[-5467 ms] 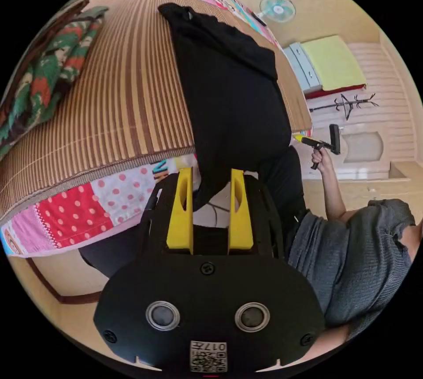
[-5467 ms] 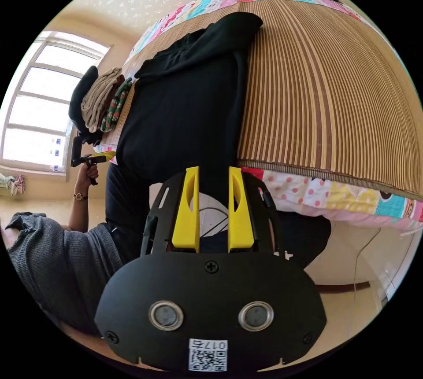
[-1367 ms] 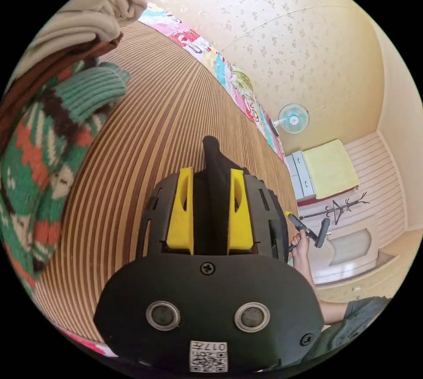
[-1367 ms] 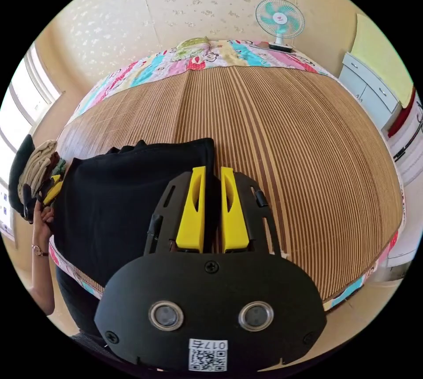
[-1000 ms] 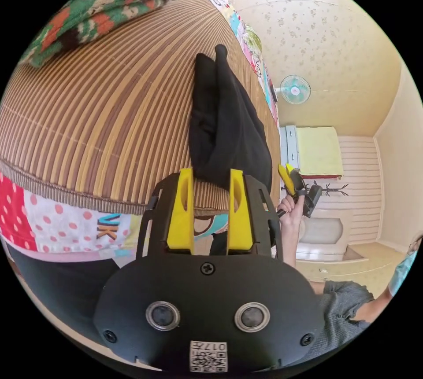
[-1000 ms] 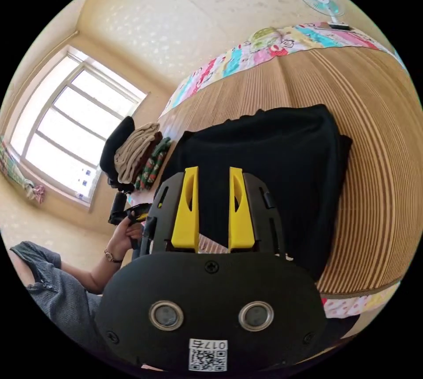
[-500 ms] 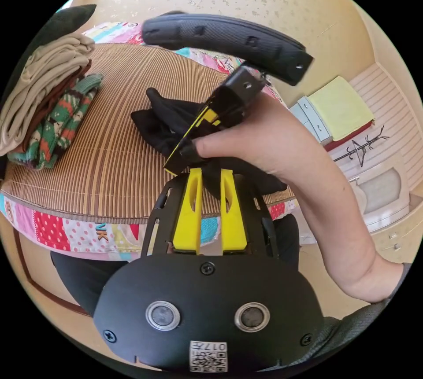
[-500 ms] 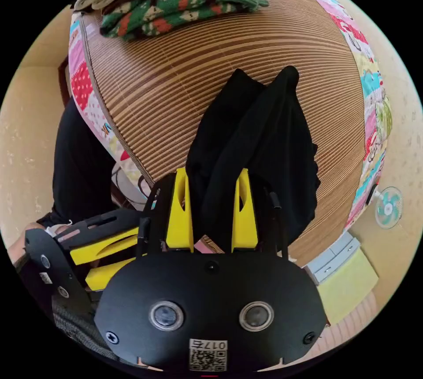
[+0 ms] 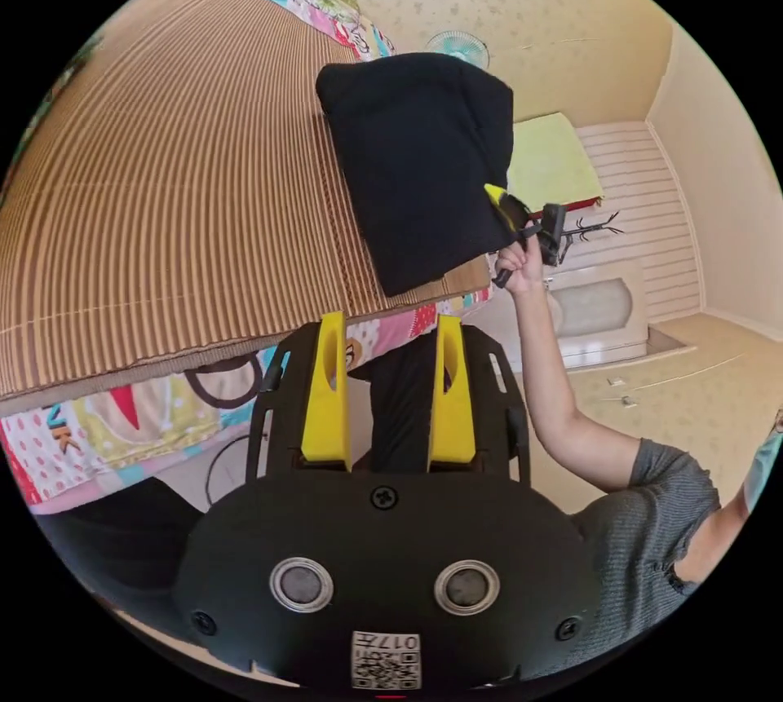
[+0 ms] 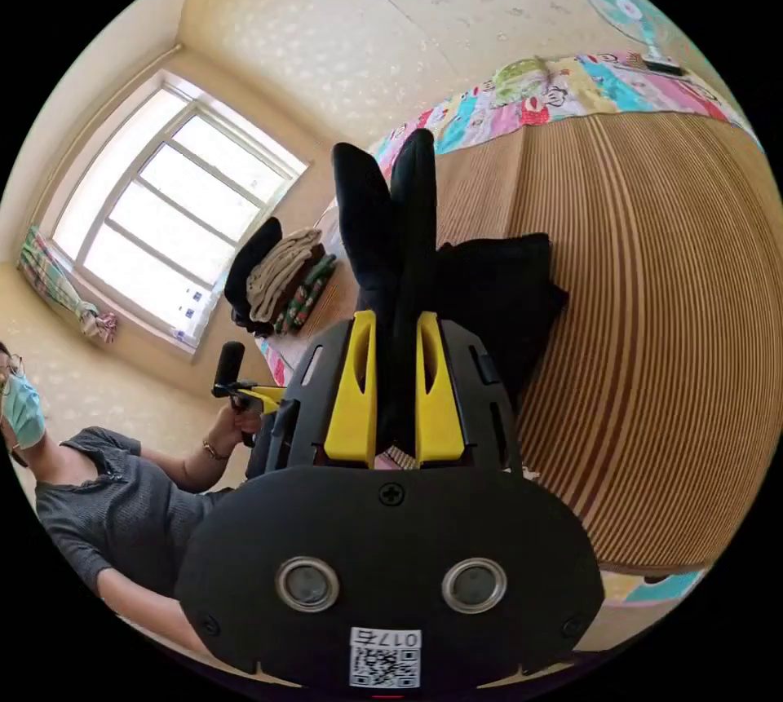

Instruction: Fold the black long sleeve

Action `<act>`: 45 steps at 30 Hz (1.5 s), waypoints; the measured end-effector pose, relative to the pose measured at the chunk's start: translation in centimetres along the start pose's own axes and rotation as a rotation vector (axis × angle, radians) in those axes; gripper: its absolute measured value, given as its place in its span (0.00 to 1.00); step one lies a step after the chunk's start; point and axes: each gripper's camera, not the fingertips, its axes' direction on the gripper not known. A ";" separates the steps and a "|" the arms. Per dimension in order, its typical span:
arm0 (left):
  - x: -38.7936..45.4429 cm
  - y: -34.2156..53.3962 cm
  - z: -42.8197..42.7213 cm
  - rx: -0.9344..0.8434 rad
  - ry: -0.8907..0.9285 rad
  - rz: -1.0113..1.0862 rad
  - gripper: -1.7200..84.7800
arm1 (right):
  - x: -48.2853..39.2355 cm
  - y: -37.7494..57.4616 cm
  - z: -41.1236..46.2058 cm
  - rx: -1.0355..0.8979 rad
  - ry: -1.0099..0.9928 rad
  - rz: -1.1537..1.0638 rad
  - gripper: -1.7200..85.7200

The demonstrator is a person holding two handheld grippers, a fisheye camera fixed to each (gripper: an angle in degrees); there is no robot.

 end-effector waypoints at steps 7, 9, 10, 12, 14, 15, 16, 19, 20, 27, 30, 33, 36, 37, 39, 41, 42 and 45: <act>-1.2 -5.9 6.8 -0.039 0.095 -0.123 0.26 | 9.2 12.2 -5.3 0.145 -0.123 0.215 0.15; -1.6 -6.7 8.2 -0.057 0.156 -0.149 0.26 | 9.7 15.1 -5.5 0.170 -0.184 0.250 0.17; -1.7 -7.1 9.4 -0.096 0.198 -0.170 0.24 | 10.2 16.8 -5.2 0.173 -0.233 0.293 0.19; -1.6 -7.0 10.9 -0.133 0.209 -0.194 0.20 | 11.1 19.3 -4.3 0.185 -0.340 0.371 0.21; -1.2 -6.5 11.7 -0.142 0.199 -0.198 0.16 | 12.3 22.0 -2.9 0.218 -0.465 0.468 0.24; -0.7 -5.9 11.8 -0.137 0.222 -0.182 0.14 | 12.6 22.5 -2.5 0.222 -0.493 0.491 0.24; 0.0 -5.3 11.8 -0.141 0.260 -0.169 0.12 | 13.3 23.0 -1.6 0.225 -0.554 0.517 0.25; 3.5 -2.9 10.9 -0.172 0.285 -0.078 0.10 | 14.3 22.7 0.3 0.188 -0.624 0.511 0.26; 4.5 -2.2 10.8 -0.186 0.280 -0.049 0.10 | 14.2 22.3 1.0 0.178 -0.647 0.490 0.25; 13.8 5.9 8.7 -0.347 0.167 0.391 0.03 | 15.6 21.0 -0.9 0.380 -0.739 0.176 0.16; 13.2 7.9 7.5 -0.377 -0.103 0.415 0.06 | 16.8 17.2 -7.1 0.447 -0.645 -0.081 0.14; 10.9 9.2 5.8 -0.373 -0.199 0.316 0.12 | 17.5 12.8 -15.3 0.434 -0.463 -0.260 0.13; 8.4 9.4 3.7 -0.321 -0.107 0.169 0.13 | 20.8 9.5 -23.3 0.457 -0.339 -0.265 0.13; 7.4 9.3 3.0 -0.294 -0.083 0.114 0.13 | 23.2 8.7 -26.0 0.486 -0.318 -0.223 0.13; 6.3 9.0 2.1 -0.251 -0.090 0.049 0.12 | 27.6 7.8 -29.4 0.486 -0.286 -0.136 0.13; 5.7 8.7 1.4 -0.212 -0.111 0.011 0.12 | 34.3 8.8 -32.6 0.422 -0.224 0.103 0.13; 5.5 8.5 1.1 -0.194 -0.122 -0.007 0.12 | 36.1 9.7 -33.1 0.418 -0.207 0.193 0.13; 5.6 7.8 1.1 -0.184 -0.123 -0.040 0.12 | 42.6 18.2 -34.6 0.485 -0.040 0.646 0.13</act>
